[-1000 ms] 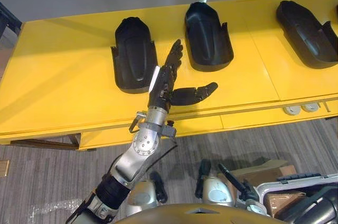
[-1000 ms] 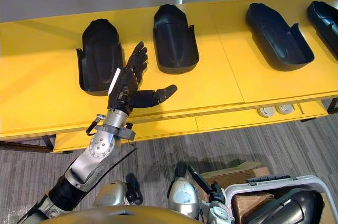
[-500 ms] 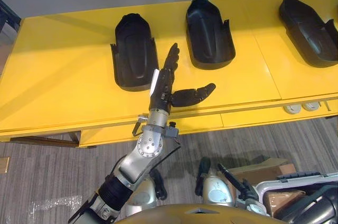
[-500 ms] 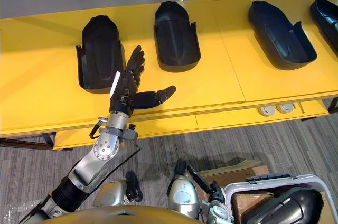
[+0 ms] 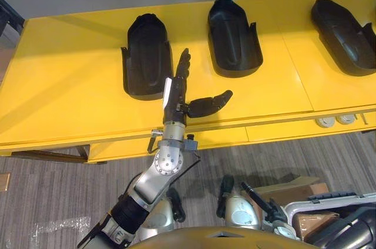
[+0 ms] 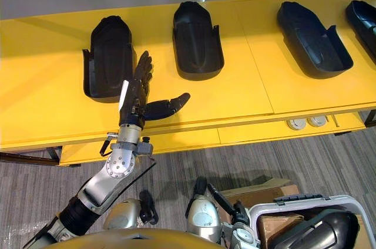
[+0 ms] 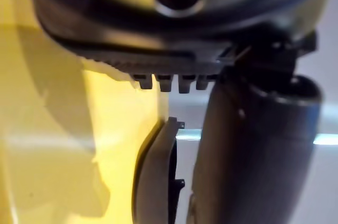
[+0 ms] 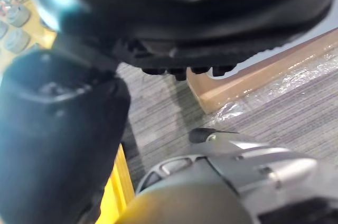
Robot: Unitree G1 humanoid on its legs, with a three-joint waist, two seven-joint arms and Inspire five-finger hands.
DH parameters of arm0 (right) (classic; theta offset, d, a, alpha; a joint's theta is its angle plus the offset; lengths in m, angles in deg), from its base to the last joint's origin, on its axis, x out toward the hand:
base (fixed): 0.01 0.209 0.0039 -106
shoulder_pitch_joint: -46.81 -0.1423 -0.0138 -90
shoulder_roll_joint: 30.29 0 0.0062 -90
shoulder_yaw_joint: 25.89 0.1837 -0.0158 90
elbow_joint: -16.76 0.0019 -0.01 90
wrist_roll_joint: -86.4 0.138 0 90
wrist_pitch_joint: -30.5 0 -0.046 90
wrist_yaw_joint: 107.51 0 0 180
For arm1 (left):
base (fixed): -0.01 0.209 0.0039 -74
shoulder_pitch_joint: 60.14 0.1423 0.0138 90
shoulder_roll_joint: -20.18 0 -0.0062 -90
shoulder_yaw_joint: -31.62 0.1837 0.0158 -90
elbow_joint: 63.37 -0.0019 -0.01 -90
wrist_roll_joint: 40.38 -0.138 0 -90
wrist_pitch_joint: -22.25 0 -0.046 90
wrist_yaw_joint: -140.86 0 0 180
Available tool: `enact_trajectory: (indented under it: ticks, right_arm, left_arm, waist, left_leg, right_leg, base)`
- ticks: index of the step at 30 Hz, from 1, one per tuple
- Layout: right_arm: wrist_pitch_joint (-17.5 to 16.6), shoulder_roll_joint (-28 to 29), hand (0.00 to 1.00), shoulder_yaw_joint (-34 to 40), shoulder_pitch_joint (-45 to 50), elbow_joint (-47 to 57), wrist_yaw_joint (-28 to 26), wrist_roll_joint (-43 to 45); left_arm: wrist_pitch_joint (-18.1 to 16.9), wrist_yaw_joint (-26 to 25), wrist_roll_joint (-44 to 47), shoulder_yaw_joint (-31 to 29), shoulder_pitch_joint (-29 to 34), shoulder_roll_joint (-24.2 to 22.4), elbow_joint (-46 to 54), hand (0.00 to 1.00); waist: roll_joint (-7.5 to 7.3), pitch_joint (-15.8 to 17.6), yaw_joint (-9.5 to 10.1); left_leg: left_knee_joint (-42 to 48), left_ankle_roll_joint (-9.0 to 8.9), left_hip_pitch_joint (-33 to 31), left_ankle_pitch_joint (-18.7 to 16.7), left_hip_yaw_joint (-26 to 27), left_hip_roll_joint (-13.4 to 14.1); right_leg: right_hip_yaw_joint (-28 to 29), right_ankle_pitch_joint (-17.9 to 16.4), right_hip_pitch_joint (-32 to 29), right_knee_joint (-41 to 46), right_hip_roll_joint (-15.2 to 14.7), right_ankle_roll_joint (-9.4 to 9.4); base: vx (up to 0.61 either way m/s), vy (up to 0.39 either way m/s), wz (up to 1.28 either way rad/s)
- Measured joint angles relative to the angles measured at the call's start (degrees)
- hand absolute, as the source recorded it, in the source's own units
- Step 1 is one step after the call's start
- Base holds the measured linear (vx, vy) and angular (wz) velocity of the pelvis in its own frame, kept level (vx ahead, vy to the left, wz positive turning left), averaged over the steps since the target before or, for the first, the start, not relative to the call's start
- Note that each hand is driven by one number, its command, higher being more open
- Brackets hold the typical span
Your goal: Walk over and take three plastic housings, then place them on the shelf
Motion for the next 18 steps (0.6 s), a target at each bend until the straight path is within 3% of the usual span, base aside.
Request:
enact_trajectory:
  ticks: [7,14,18]
  right_arm:
    - [0.01,0.00,1.00,-0.01,0.00,-0.12,0.00,0.01]
    - [-0.01,0.01,1.00,0.00,-0.15,-0.71,-0.01,-0.04]
    - [-0.15,0.03,1.00,0.00,-0.21,-1.10,-0.04,-0.05]
  left_arm:
    - [0.26,0.31,0.01,-0.04,0.23,-0.03,-0.06,1.00]
    - [-8.90,5.77,-0.15,2.07,0.16,-0.05,0.42,1.00]
    - [-11.95,7.41,-0.13,4.29,0.17,-0.04,2.37,1.00]
  waist:
    - [-0.06,0.02,0.03]
    - [-0.14,-0.02,0.05]
    - [-0.22,-0.06,0.14]
  left_leg:
    - [0.04,0.06,0.00,0.04,-0.02,-0.02]
    - [-0.01,0.07,0.54,0.05,-0.03,-0.06]
    - [-0.10,0.07,0.75,0.05,-0.06,-0.09]
  right_leg:
    - [-0.07,0.00,0.01,0.10,-0.38,0.00]
    - [-0.15,0.00,0.42,0.07,-0.43,0.00]
    - [-0.16,0.01,0.73,0.02,-0.45,0.01]
  base:
    - [0.00,0.000,0.00]
    - [0.00,0.000,0.00]
    - [0.00,0.000,0.00]
